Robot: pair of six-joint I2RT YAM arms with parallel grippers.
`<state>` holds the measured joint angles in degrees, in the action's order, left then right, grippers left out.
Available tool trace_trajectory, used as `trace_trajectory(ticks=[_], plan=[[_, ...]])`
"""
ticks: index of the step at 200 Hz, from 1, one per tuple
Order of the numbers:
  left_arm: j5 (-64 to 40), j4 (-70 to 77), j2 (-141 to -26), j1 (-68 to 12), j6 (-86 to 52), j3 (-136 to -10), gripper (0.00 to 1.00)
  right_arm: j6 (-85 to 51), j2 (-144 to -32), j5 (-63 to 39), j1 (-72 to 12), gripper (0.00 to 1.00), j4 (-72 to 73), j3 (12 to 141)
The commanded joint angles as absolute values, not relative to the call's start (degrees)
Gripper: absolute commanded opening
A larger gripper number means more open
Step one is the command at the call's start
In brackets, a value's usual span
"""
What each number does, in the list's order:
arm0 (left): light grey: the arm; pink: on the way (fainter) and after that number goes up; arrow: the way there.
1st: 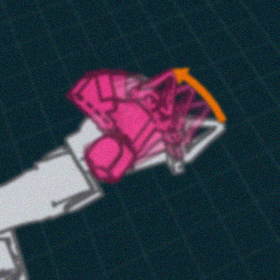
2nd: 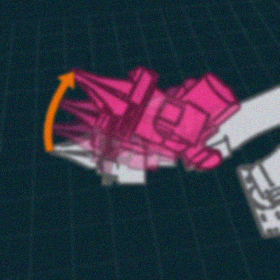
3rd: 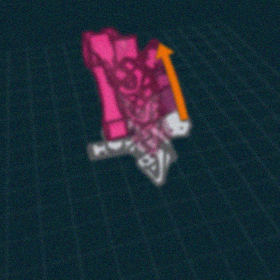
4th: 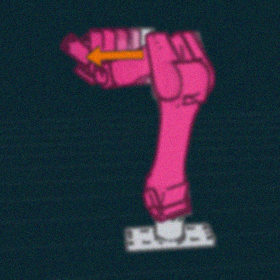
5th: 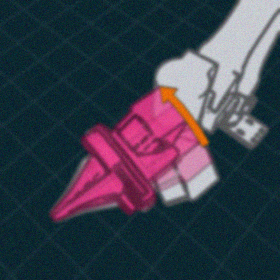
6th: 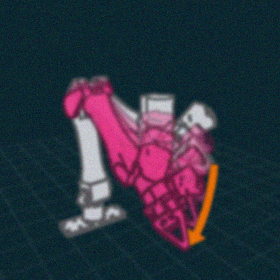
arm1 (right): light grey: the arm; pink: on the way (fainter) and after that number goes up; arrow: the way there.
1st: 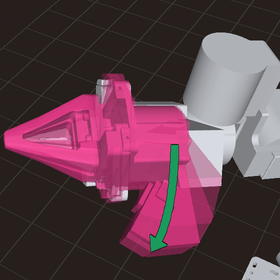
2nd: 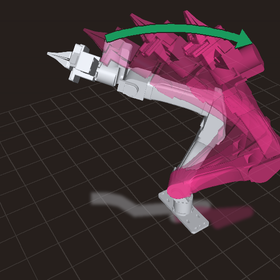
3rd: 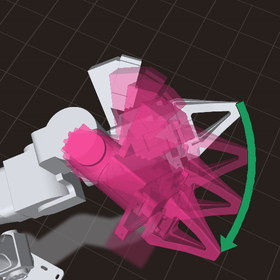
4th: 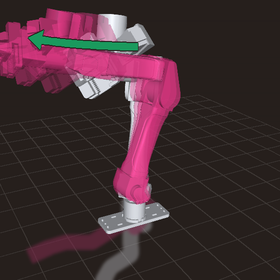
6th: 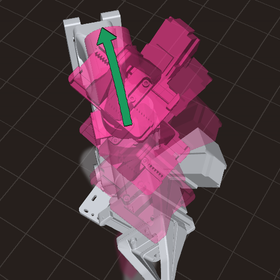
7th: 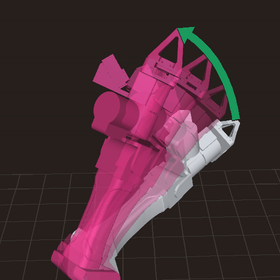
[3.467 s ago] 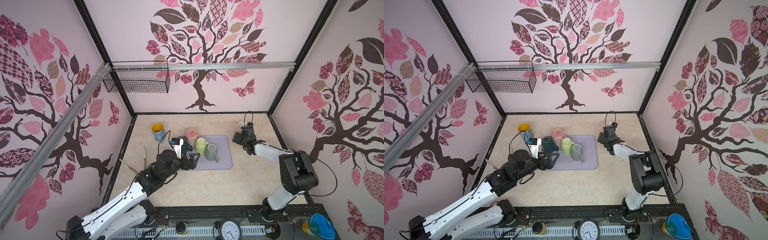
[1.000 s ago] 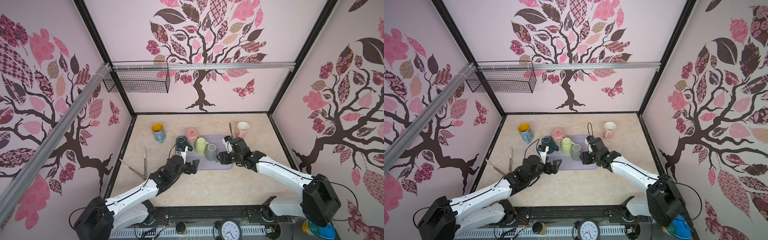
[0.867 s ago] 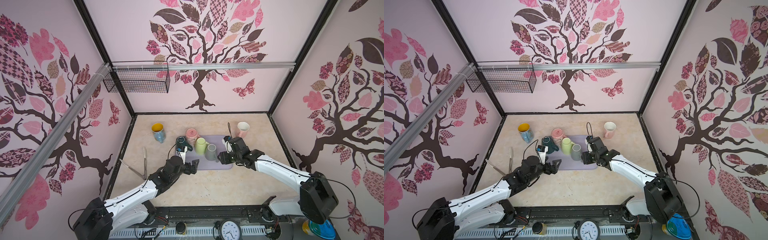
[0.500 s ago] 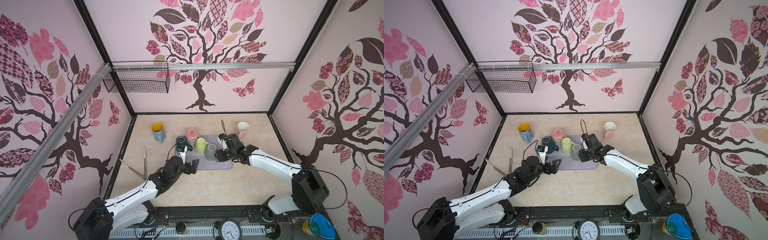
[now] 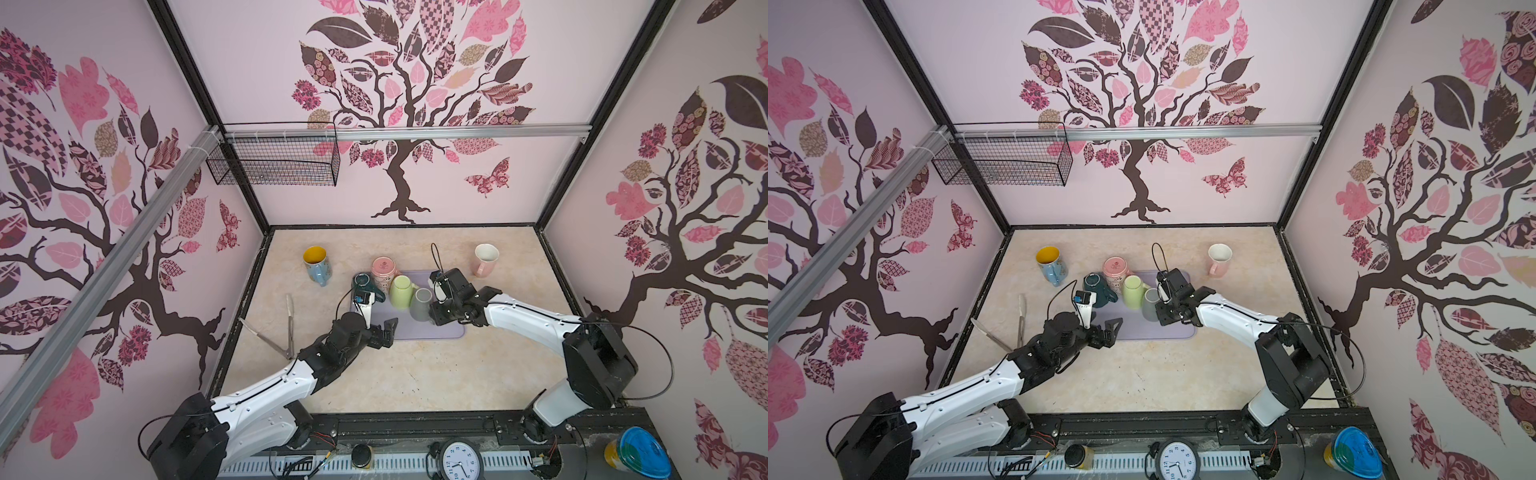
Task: Turn the mug right side up
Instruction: Pick up the mug from the tray.
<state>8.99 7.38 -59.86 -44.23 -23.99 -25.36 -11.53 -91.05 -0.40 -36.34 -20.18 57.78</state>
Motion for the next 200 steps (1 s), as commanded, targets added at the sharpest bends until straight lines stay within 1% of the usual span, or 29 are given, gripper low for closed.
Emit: trace_trajectory(ticks=[1, 9, 56, 72, 183, 200], plan=[[9.62, 8.55, -60.43, -43.95, -23.64, -24.17, 0.98, -10.97, -93.08, 2.11, -36.83, 0.34, -22.05, 60.27], [9.28, 8.61, -60.74, -43.95, -23.62, -24.25, 0.98, -10.64, -93.71, 2.76, -36.89, 0.32, -22.72, 60.83], [8.89, 8.78, -61.0, -44.02, -23.51, -24.35, 0.98, -9.45, -96.23, 3.43, -36.91, 0.32, -25.05, 63.54], [9.05, 8.75, -61.08, -43.95, -23.46, -24.39, 0.98, -8.96, -96.75, 3.43, -36.85, 0.3, -25.74, 64.41], [9.47, 7.82, -61.02, -44.0, -23.47, -24.59, 0.98, -6.94, -101.09, 2.96, -36.86, 0.3, -29.81, 69.35], [9.41, 8.03, -61.06, -43.94, -23.47, -24.52, 0.98, -6.68, -101.73, 2.43, -36.88, 0.27, -30.5, 70.02]])
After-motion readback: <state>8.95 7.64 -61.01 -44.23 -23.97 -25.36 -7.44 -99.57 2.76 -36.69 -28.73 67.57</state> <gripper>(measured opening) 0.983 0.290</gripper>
